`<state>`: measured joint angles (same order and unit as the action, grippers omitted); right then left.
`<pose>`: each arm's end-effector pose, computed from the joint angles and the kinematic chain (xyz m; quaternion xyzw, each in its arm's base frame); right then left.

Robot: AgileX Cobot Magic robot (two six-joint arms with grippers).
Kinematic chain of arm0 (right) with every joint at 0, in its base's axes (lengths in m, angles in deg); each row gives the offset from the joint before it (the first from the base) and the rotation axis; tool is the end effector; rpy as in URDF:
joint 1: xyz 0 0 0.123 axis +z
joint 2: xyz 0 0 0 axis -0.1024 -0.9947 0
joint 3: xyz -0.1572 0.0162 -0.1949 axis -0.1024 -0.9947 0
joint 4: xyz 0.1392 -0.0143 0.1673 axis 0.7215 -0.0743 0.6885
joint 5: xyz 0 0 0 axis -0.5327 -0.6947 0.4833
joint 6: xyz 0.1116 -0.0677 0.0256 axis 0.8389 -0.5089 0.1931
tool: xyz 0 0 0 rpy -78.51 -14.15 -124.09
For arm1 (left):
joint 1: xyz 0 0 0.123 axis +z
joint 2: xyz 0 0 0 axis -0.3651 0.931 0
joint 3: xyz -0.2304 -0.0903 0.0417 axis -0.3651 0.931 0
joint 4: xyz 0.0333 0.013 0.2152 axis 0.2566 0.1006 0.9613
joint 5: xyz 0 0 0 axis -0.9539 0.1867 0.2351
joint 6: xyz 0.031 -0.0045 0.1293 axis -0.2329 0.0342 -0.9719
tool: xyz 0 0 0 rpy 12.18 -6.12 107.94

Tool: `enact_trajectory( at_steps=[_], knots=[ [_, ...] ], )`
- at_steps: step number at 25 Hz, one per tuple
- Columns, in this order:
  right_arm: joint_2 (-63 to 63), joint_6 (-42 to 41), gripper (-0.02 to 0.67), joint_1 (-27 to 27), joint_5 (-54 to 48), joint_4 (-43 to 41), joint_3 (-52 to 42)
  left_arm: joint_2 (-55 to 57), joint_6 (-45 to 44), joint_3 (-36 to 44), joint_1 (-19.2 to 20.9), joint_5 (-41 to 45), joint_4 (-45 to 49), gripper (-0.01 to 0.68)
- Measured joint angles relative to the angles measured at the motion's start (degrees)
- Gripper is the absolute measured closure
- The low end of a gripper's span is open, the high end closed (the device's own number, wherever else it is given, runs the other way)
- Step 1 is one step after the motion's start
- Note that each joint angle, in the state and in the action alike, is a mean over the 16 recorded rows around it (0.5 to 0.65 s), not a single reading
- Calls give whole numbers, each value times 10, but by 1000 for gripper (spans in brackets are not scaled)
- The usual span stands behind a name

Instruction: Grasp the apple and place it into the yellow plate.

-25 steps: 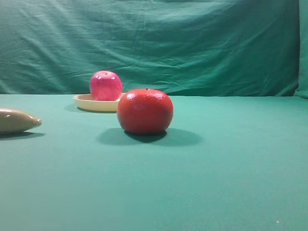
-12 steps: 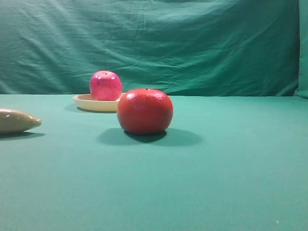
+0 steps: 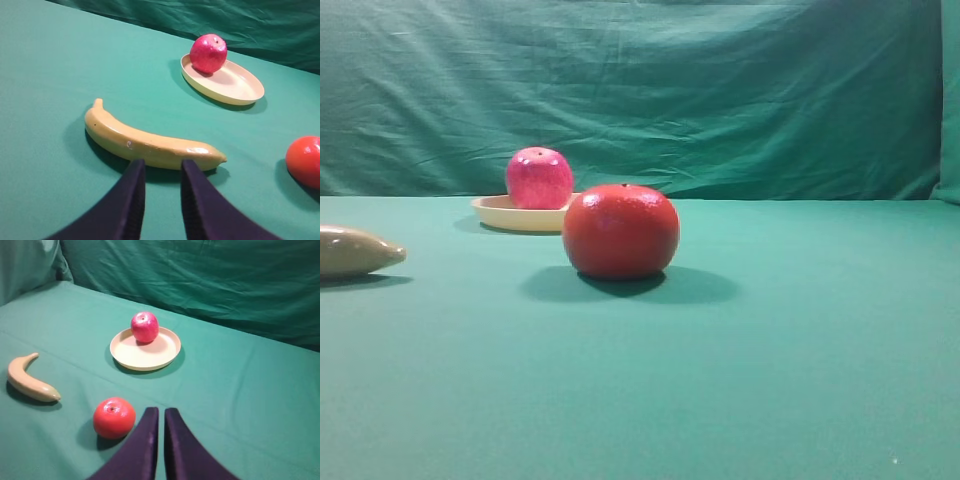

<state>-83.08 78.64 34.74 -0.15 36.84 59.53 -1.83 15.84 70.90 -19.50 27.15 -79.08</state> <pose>0.0981 0.0459 0.3101 -0.1885 0.7929 0.1222 0.5665 0.0942 -0.0123 0.1700 -0.0162 0.7831 -0.0662 0.6182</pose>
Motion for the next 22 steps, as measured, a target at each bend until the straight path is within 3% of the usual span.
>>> enact_trajectory(
  at_steps=[10, 22],
  knots=[
    [66, 105, 649, -49, 2, -132, -57, 0, 0, 0, 0, 0, 0, 516],
    [190, 144, 649, -165, 173, -162, -276, 0, 0, 0, 0, 0, 0, 516]
  ],
)
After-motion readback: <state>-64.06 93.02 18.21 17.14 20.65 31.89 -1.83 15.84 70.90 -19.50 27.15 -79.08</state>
